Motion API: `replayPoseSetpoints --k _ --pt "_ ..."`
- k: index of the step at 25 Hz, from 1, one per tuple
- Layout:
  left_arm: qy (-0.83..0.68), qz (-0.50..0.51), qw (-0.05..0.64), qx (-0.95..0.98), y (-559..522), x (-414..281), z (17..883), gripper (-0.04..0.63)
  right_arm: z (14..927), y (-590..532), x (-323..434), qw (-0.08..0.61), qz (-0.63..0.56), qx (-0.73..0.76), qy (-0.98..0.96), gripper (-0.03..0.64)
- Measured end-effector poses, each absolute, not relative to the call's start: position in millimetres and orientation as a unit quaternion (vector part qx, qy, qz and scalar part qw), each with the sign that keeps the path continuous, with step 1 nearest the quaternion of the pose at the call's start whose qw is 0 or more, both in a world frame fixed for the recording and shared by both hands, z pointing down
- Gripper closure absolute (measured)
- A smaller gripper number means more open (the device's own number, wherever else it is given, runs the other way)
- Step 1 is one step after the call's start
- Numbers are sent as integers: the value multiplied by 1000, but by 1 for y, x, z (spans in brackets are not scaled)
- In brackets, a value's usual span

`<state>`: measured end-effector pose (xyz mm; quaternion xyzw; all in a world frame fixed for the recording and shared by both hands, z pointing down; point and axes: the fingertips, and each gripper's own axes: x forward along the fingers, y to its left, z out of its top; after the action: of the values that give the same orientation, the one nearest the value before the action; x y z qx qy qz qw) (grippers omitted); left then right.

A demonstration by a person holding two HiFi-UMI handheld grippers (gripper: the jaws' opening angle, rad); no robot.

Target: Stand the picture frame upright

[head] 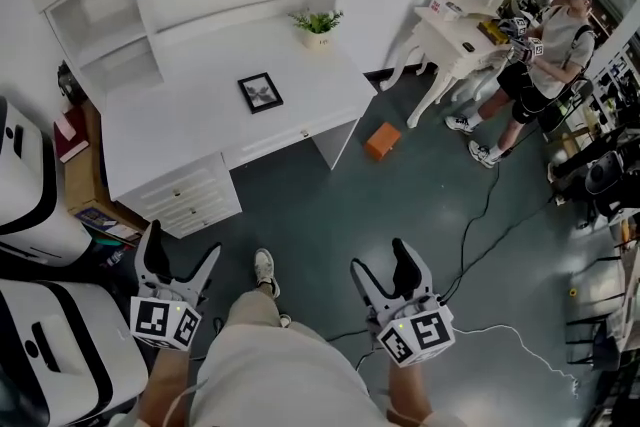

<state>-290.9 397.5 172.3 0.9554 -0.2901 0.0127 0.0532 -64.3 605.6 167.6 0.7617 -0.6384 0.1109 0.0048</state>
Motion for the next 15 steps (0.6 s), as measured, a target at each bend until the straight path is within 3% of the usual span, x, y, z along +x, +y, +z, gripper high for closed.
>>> replayPoseSetpoints --k 8,15 --pt "-299 11 83 951 319 -222 210 91 191 534 -3 34 137 755 -641 272" --pt "-316 11 55 947 207 -130 215 92 188 399 74 59 137 734 -663 272"
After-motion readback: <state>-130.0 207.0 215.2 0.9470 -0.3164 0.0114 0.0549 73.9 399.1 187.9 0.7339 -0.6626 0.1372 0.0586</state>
